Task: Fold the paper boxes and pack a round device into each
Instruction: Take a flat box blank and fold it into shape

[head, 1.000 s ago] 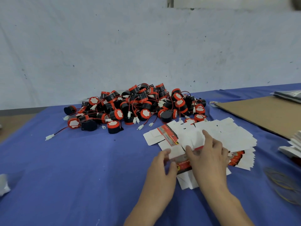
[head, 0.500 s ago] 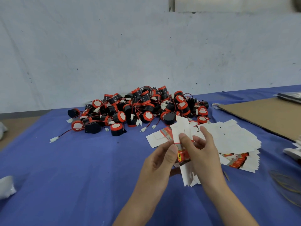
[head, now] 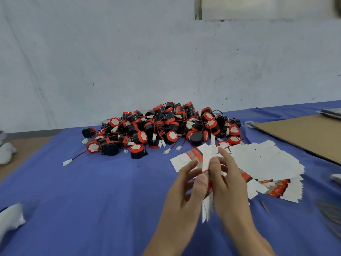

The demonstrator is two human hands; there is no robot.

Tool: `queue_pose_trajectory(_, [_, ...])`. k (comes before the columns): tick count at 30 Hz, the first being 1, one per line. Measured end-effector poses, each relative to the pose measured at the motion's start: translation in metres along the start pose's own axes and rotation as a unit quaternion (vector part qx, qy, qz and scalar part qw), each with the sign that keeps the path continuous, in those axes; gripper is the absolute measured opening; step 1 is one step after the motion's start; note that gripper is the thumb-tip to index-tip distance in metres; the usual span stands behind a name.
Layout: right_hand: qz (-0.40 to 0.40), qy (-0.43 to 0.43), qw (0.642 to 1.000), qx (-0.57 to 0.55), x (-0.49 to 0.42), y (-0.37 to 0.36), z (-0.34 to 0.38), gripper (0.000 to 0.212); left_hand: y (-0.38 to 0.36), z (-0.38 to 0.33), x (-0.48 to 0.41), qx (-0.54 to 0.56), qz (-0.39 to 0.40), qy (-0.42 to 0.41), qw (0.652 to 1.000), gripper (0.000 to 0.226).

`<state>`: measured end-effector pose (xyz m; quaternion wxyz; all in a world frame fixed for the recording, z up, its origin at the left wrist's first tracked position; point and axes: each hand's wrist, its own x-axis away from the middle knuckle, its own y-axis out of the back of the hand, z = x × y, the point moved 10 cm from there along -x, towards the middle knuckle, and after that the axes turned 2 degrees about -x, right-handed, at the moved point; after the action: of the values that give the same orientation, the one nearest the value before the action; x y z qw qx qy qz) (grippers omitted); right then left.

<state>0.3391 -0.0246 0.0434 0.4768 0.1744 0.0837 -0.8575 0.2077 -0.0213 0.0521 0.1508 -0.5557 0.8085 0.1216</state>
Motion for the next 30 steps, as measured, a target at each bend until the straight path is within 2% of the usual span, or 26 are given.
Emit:
queue_pose_trajectory(2, [0.019, 0.020, 0.999, 0.018, 0.002, -0.004, 0.005, 0.076, -0.008, 0.000, 0.001, -0.020, 0.021, 0.011, 1.000, 0.026])
queue_pose_trajectory(5, [0.034, 0.028, 0.999, 0.019, 0.004, -0.006, 0.007, 0.074, -0.013, -0.004, 0.002, -0.026, 0.040, 0.028, 0.998, 0.033])
queue_pose_trajectory(8, [0.038, 0.028, 0.999, 0.009, 0.006, -0.007, 0.007, 0.048, -0.009, -0.005, -0.001, -0.007, 0.054, 0.017, 0.998, 0.030])
queue_pose_trajectory(10, [0.054, 0.026, 0.998, -0.004, 0.007, -0.011, 0.008, 0.033, -0.008, -0.003, -0.002, 0.001, 0.070, 0.017, 0.997, 0.039])
queue_pose_trajectory(18, [0.082, 0.036, 0.996, -0.006, 0.005, -0.015, 0.003, 0.042, 0.002, 0.002, -0.005, -0.001, 0.061, 0.025, 0.998, 0.059])
queue_pose_trajectory(24, [0.082, 0.025, 0.995, -0.054, 0.002, -0.014, 0.001, 0.038, 0.008, 0.002, -0.006, 0.019, 0.032, 0.036, 0.999, 0.063])
queue_pose_trajectory(30, [0.065, -0.033, 0.987, -0.143, -0.002, -0.011, -0.002, 0.016, 0.016, 0.012, -0.006, 0.006, 0.013, 0.066, 0.998, 0.065])
